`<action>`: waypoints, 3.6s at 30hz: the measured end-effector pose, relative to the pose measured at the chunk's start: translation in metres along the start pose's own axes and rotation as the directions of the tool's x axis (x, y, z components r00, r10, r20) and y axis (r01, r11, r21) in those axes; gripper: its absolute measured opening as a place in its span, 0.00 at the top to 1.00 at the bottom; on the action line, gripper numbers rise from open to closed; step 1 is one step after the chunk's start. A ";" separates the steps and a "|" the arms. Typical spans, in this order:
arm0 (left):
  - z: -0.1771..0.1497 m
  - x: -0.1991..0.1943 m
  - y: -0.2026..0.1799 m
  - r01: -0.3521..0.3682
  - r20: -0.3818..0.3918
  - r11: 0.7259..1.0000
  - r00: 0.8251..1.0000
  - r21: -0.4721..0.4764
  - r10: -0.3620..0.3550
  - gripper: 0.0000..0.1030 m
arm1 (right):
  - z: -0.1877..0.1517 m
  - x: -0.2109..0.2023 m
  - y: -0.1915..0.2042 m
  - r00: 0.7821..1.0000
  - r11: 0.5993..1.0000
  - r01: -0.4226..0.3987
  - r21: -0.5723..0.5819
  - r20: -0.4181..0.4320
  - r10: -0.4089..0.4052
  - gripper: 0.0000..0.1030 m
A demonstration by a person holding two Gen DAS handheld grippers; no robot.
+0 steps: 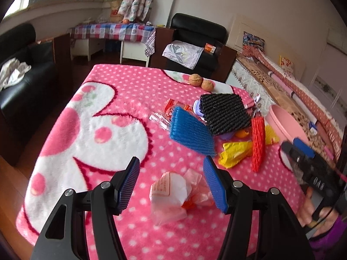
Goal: Collect trash
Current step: 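Grasp the blue mesh sleeve with the left tool while the right tool grasps the red mesh sleeve, then carry both sleeves over the pink bucket and open both tools to drop them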
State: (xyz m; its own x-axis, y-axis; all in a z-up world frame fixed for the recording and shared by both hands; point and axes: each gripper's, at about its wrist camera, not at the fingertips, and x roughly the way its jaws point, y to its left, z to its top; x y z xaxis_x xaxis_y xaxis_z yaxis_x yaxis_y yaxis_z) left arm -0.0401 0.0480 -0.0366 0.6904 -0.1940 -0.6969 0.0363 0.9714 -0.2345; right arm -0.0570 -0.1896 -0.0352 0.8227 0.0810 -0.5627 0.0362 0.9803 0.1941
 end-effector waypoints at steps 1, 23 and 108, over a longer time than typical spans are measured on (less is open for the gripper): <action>0.004 0.004 -0.001 0.009 0.002 1.000 1.000 -0.008 -0.009 0.42 | -0.001 0.001 0.002 1.000 1.000 -0.004 -0.008 -0.004 0.004 0.18; 0.041 0.042 -0.001 0.106 -0.033 0.993 0.994 -0.047 -0.107 0.95 | 0.011 0.029 0.029 0.995 0.998 -0.038 -0.058 -0.092 0.033 0.39; 0.077 0.123 -0.311 0.340 -0.157 0.890 0.939 0.305 -0.305 0.69 | 0.019 0.000 -0.250 0.987 0.841 0.146 0.520 -0.025 -0.156 0.67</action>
State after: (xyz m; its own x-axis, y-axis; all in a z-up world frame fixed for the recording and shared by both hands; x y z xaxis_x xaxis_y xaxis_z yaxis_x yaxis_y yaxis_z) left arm 0.0898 -0.2677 0.0029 0.5238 -0.4999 -0.6898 0.4876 0.8399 -0.2384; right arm -0.0556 -0.4380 -0.0684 0.7923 -0.0680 -0.6063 0.4458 0.7429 0.4993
